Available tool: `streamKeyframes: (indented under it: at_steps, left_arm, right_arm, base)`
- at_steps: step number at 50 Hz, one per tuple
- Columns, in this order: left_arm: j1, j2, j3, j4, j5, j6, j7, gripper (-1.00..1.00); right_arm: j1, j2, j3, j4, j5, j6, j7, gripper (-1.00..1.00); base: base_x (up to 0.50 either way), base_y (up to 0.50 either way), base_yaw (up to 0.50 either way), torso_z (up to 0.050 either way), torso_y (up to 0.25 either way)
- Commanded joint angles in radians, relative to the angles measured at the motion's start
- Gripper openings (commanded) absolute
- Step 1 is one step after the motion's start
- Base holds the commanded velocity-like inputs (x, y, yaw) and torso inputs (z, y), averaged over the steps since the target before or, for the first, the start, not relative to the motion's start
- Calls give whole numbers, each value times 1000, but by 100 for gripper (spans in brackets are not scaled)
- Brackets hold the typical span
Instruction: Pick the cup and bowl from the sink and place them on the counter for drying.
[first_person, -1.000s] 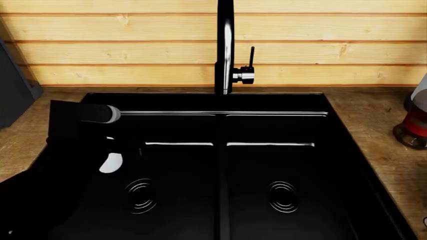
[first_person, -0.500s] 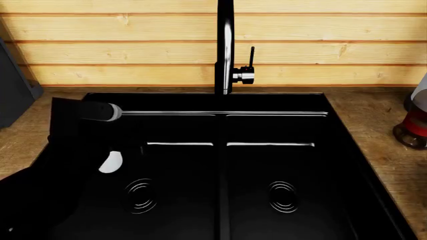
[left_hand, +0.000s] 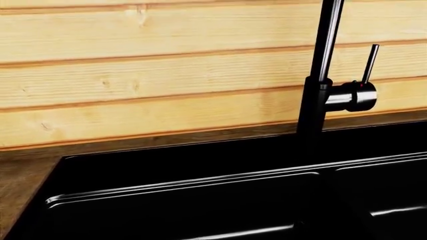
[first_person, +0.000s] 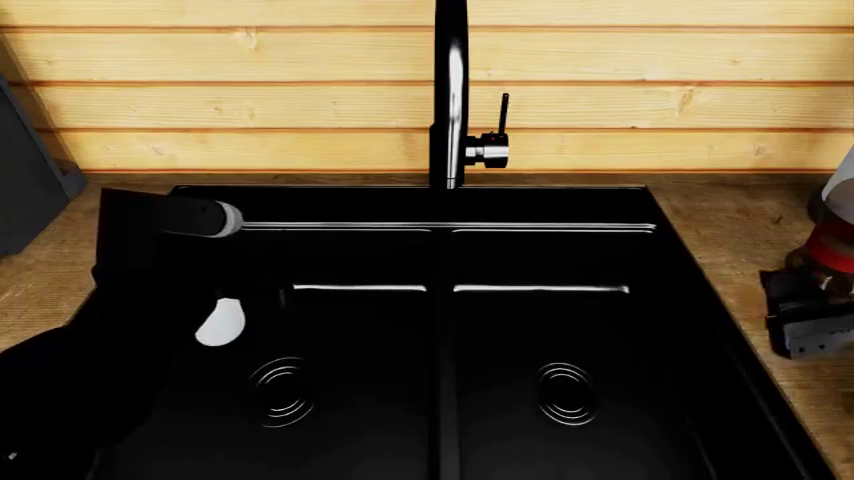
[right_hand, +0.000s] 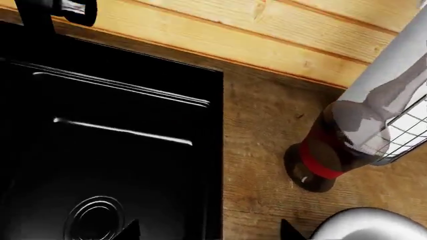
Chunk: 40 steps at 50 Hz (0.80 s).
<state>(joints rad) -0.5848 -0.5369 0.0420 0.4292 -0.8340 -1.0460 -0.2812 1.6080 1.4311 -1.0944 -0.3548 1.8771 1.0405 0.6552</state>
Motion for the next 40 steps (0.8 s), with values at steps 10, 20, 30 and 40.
streamKeyframes:
  at_steps: [10,20,30,40]
  left_arm:
    - [-64,1,11,-64,33,-68,-78,100]
    - [-119,-4,31,-204,95,-65,-104,100]
    - [-142,35,34,-364,139,-40,-133,100]
    - [-168,85,68,-502,189,20,-134,100]
  right_arm:
    - [-136,-178,46,-108,-34,-519,-1,100]
    - [-203,-233,45,-118,-143,-643,3,100]
    - [-185,-267,53,-108,-147,-641,17,100]
    - [-164,-297,48,-111,-162,-608,15,100]
  base:
    - [0,0,0,0,0]
    - [0,0,0,0,0]
    - [0,0,0,0,0]
    - [0,0,0,0,0]
